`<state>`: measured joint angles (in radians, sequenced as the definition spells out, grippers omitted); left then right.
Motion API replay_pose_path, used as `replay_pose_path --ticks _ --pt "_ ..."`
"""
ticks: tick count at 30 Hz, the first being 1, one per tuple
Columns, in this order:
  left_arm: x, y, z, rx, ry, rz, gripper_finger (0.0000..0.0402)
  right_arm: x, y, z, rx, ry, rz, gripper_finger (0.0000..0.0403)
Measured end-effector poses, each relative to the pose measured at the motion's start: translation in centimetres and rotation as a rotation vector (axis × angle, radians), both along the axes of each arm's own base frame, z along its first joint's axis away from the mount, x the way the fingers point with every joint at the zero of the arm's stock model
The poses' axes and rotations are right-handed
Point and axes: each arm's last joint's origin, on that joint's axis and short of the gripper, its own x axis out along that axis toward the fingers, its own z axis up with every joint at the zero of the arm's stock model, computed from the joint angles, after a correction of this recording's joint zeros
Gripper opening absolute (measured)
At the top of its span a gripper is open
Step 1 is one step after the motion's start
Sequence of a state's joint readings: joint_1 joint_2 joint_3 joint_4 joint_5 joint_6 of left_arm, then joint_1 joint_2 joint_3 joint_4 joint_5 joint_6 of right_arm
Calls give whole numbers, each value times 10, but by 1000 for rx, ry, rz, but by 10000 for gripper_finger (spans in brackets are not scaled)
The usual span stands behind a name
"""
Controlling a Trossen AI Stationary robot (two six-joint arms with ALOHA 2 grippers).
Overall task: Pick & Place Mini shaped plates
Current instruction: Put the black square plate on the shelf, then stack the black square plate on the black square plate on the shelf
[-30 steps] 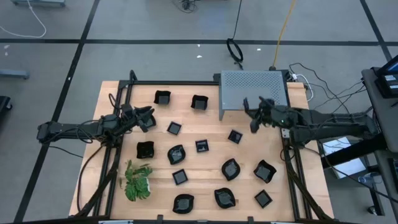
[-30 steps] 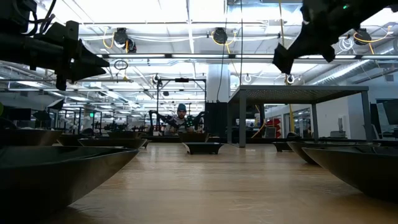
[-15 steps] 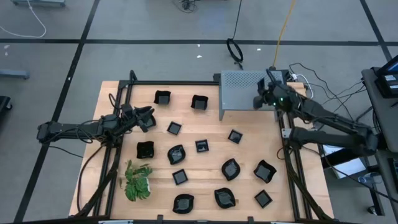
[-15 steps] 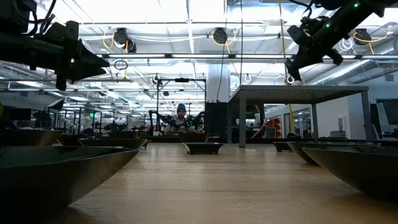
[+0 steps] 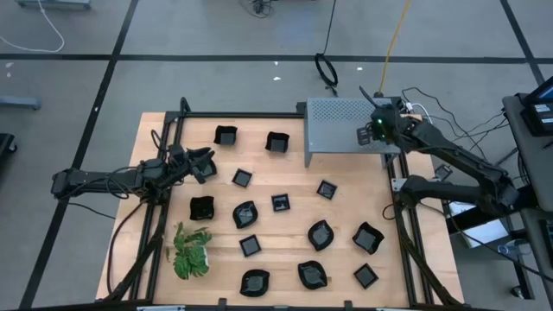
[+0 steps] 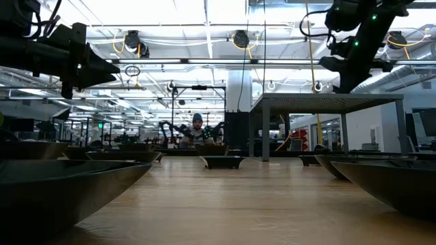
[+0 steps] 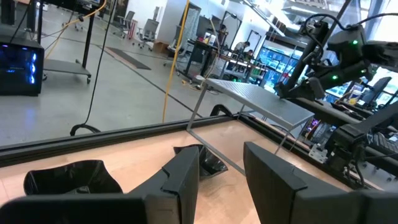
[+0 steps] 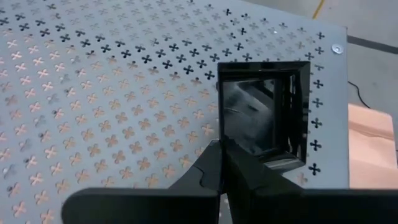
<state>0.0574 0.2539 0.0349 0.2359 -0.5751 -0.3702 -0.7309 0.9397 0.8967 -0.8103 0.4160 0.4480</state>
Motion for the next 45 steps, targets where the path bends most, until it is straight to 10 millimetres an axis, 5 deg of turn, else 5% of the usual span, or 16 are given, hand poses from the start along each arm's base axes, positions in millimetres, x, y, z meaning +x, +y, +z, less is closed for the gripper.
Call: replay_pose_path --ticks 6,13,24,34,45 --pt "0 0 0 0 0 0 129 1 -2 -1 3 3 -3 13" --pt "0 0 0 0 0 0 129 -1 0 6 -36 -14 16 75" --pt "0 0 0 0 0 0 129 2 11 61 -114 -195 207 151" --pt "0 0 0 0 0 0 129 40 49 63 -81 -195 651 153" --pt "0 0 0 0 0 0 129 103 97 31 -149 115 915 153"
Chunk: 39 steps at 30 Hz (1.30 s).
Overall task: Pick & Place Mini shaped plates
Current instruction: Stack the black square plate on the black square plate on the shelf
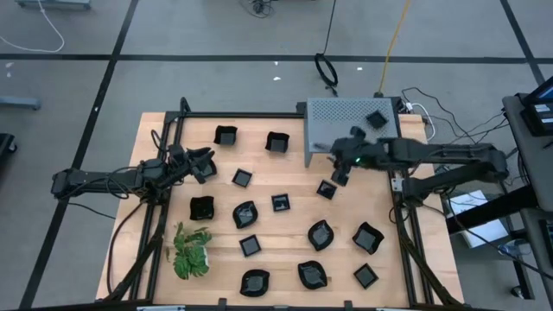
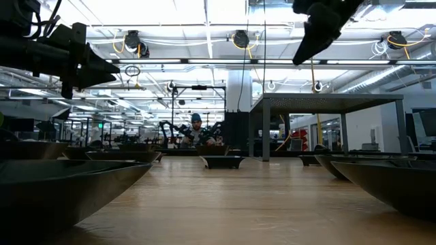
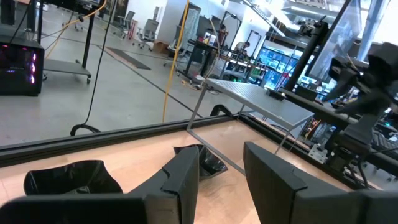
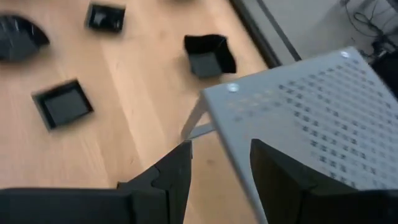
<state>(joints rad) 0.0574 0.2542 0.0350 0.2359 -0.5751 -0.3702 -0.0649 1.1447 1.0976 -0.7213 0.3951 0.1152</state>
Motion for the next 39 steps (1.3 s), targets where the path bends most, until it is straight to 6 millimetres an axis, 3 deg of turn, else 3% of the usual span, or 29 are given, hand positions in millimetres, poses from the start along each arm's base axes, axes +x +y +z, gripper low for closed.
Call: replay_pose_path --ticks 5,9,15,21,30,34,39 --pt "0 0 0 0 0 0 129 26 14 3 46 50 10 153" --pt "0 0 0 0 0 0 129 38 16 14 119 117 -80 153" --pt "0 0 0 0 0 0 129 45 19 17 410 92 -130 153" --pt "0 0 0 0 0 0 129 59 25 0 544 3 21 153" --pt "0 0 0 0 0 0 129 82 35 -34 784 -341 354 153" --pt "0 0 0 0 0 0 129 78 32 -50 826 -343 205 153" --pt "0 0 0 0 0 0 129 66 32 -62 784 -156 18 153"
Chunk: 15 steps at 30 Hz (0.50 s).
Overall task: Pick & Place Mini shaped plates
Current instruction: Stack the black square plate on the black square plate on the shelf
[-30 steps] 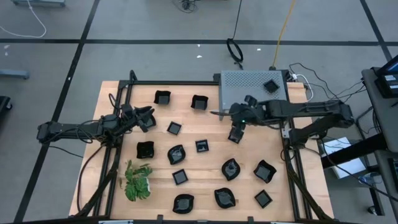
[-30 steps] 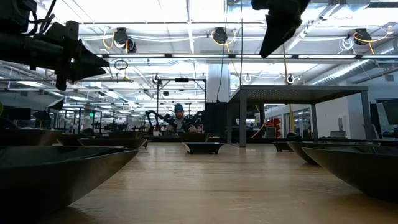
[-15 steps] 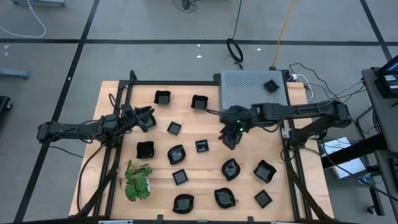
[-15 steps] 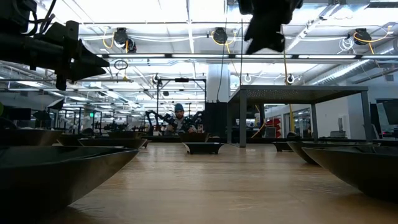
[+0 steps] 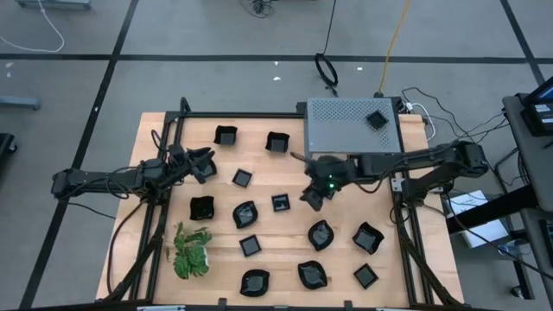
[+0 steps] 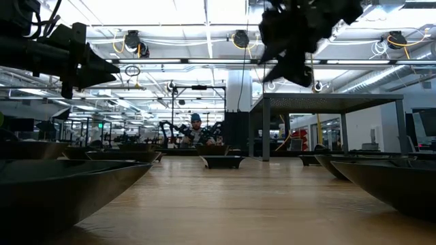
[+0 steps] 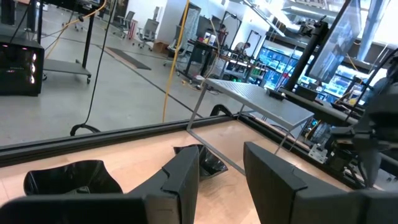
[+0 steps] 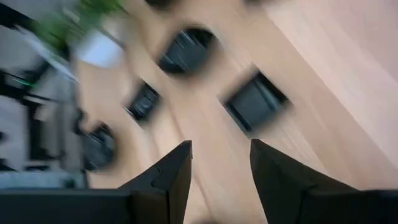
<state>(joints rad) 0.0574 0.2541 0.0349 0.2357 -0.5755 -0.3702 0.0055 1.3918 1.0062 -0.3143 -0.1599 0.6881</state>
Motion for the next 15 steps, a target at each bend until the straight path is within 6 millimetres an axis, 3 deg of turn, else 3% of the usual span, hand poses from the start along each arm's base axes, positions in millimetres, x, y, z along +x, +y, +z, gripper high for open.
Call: replay_pose_path --ticks 8,15 --pt "0 0 0 0 -1 0 129 -18 9 -11 -164 245 -34 153" --pt "0 0 0 0 -1 0 129 -15 21 -26 -533 309 196 153"
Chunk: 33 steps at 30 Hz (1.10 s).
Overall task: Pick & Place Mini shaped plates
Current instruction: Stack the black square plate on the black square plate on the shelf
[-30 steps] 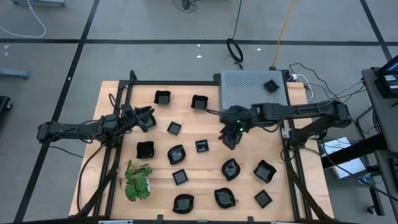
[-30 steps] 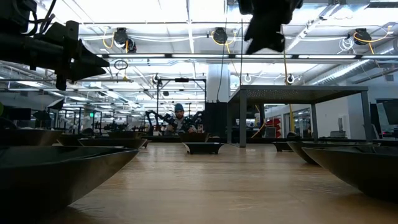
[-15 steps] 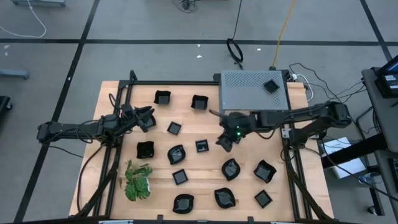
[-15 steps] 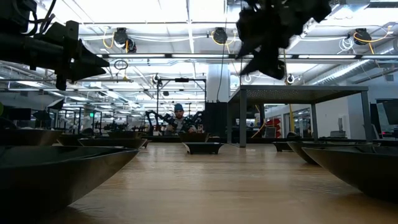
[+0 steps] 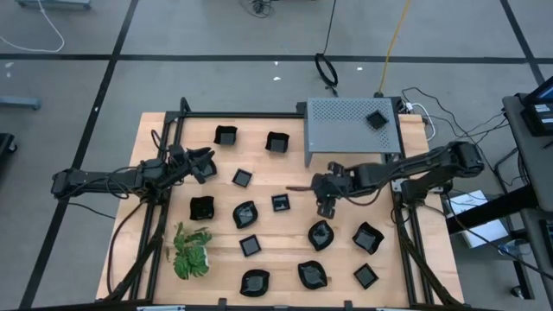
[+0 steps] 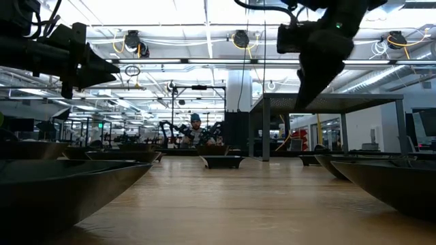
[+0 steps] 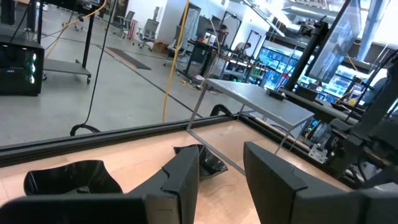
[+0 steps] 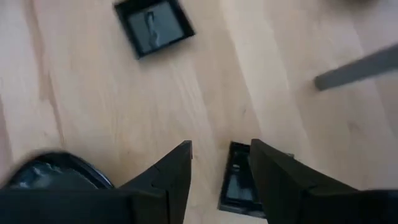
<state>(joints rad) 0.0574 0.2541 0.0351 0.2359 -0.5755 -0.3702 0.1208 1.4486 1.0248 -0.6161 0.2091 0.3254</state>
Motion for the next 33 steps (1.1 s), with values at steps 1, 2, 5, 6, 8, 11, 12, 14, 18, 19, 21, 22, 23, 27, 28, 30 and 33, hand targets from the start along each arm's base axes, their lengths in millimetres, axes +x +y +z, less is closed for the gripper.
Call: replay_pose_path --ticks 1,2,5,6,8,11,12,14,18,19,21,22,23,27,28,30,33 --pt "0 0 0 0 0 0 129 3 2 -4 -13 10 28 153" --pt "0 0 0 0 0 0 129 5 3 -8 -25 28 48 153" --pt "0 0 0 0 0 0 129 8 5 -24 -54 104 78 153" --pt "0 0 0 0 0 0 129 10 5 -27 -68 113 74 153" --pt "0 0 0 0 0 0 129 13 5 -34 -75 132 70 153" --pt "0 0 0 0 0 0 129 15 4 -44 -59 165 15 153" --pt "0 0 0 0 0 0 129 16 4 -47 -51 170 -10 153" --pt "0 0 0 0 0 -1 129 17 2 -53 -56 189 -59 153" --pt "0 0 0 0 0 -1 129 19 0 -65 -101 225 -124 153" --pt "0 0 0 0 0 0 129 19 0 -67 -105 229 -132 153" --pt "0 0 0 0 0 -1 129 20 0 -72 -122 241 -146 153" --pt "0 0 0 0 0 0 129 20 0 -74 -127 249 -152 153" --pt "0 0 0 0 0 0 129 20 0 -76 -130 258 -155 153" --pt "0 0 0 0 0 0 129 22 0 -83 -132 282 -159 152" --pt "0 0 0 0 0 -1 129 22 0 -84 -132 283 -159 151" --pt "0 0 0 0 0 0 129 23 0 -86 -133 289 -159 142" --pt "0 0 0 0 0 0 129 22 0 -87 -132 293 -158 116"
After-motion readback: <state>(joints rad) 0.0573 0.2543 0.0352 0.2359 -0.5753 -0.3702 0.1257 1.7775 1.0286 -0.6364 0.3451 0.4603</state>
